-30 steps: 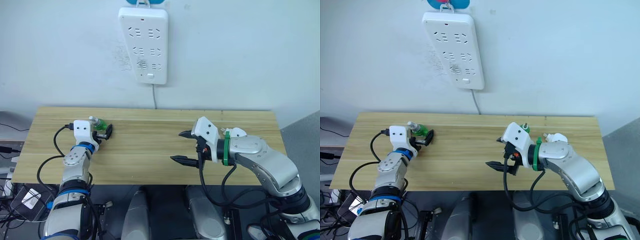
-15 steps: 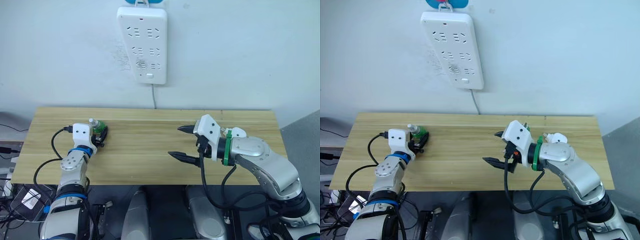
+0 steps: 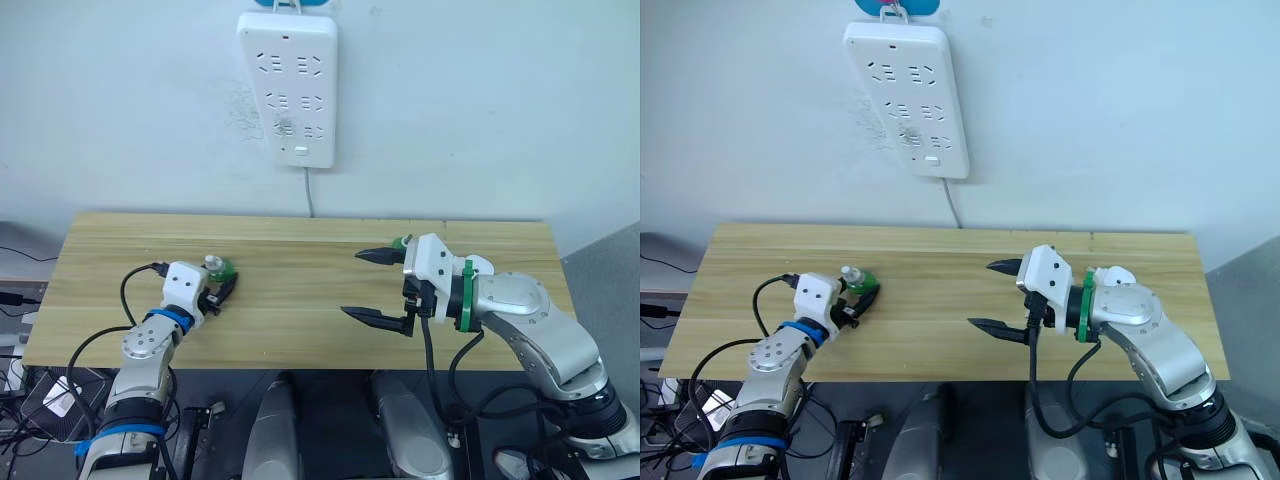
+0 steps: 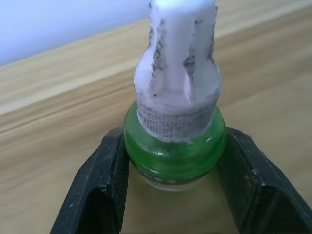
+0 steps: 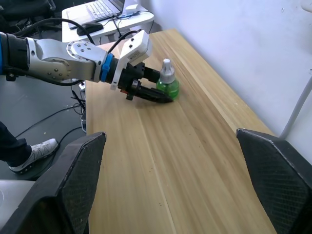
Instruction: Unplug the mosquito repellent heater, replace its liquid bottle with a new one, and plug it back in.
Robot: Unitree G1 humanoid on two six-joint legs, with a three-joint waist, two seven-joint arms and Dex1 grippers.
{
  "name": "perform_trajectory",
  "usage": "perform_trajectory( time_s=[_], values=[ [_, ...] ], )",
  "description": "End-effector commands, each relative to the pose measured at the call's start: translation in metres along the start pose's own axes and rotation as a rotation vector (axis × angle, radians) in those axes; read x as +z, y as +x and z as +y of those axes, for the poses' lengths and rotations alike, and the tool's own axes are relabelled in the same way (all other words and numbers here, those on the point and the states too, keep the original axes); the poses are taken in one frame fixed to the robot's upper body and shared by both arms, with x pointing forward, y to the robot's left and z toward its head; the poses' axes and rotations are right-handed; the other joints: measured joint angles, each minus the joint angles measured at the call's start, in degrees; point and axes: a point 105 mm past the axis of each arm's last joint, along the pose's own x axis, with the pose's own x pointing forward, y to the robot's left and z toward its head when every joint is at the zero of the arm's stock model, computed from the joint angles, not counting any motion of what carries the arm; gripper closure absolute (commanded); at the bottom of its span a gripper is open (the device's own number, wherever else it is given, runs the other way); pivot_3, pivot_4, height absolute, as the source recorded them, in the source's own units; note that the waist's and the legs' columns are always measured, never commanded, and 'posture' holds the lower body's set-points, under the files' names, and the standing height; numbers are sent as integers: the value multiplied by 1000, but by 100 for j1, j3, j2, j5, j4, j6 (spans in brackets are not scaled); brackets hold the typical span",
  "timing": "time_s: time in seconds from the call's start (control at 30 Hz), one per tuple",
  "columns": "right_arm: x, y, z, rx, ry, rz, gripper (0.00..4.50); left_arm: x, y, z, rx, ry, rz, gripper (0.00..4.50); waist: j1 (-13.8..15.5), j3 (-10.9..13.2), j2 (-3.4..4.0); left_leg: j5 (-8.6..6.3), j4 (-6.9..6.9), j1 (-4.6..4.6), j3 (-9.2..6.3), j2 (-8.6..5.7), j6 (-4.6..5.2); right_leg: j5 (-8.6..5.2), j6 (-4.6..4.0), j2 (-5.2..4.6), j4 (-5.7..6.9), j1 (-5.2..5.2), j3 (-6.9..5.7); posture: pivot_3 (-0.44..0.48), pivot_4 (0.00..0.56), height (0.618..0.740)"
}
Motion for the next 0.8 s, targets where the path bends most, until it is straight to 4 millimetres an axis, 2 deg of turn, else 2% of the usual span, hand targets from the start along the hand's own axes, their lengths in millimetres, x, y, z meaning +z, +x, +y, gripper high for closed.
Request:
perform_trajectory(
  time_s=[0.03, 0.17, 0.23, 0.37, 0.43, 0.63, 0.8],
  values=[
    [6, -11, 0, 5, -27, -29, 0, 34, 3, -20, -133, 102, -72, 2252, 18, -1, -1, 1, 0, -4, -2, -1, -2, 0, 0, 0, 0, -2, -2, -149, 355, 740],
    [8, -17, -2, -12, -33, -38, 0, 62, 7, -52, -328, 180, -122, 2252, 61, -14, -9, 9, -1, -7, -8, -2, -16, 10, -18, -1, 1, -5, -8, -154, 334, 740],
    [10, -17, -4, -24, -35, -44, 0, 70, 9, -61, -392, 190, -136, 2252, 65, -15, -10, 11, -2, -7, -8, -4, -19, 10, -17, -2, 1, -5, -8, -157, 324, 740],
    [19, -19, -3, -43, -70, -56, 0, 103, 7, -106, -709, 279, -186, 2252, 59, -30, -13, 12, -1, -9, -8, -5, -20, 10, -18, -1, 1, -6, -11, -186, 307, 740],
    [24, -19, -1, -46, -89, -62, 0, 112, 4, -123, -840, 346, -198, 2252, 55, -33, -14, 13, -1, -14, -9, -5, -23, 14, -24, 0, 3, -12, -12, -205, 298, 740],
    [27, -10, 1, -71, -82, -42, 0, 141, 4, -147, -1047, 296, -208, 2252, -25, -42, -17, 14, 3, -18, -10, -7, -23, 17, -28, -1, 7, -16, -13, -252, 297, 740],
    [28, -1, -3, -116, -43, -46, 0, 151, 9, -150, -1110, 331, -196, 2252, -122, -44, -18, 15, 5, -20, -9, -6, -23, 18, -29, 0, 12, -20, -13, -270, 299, 740]
  ],
)
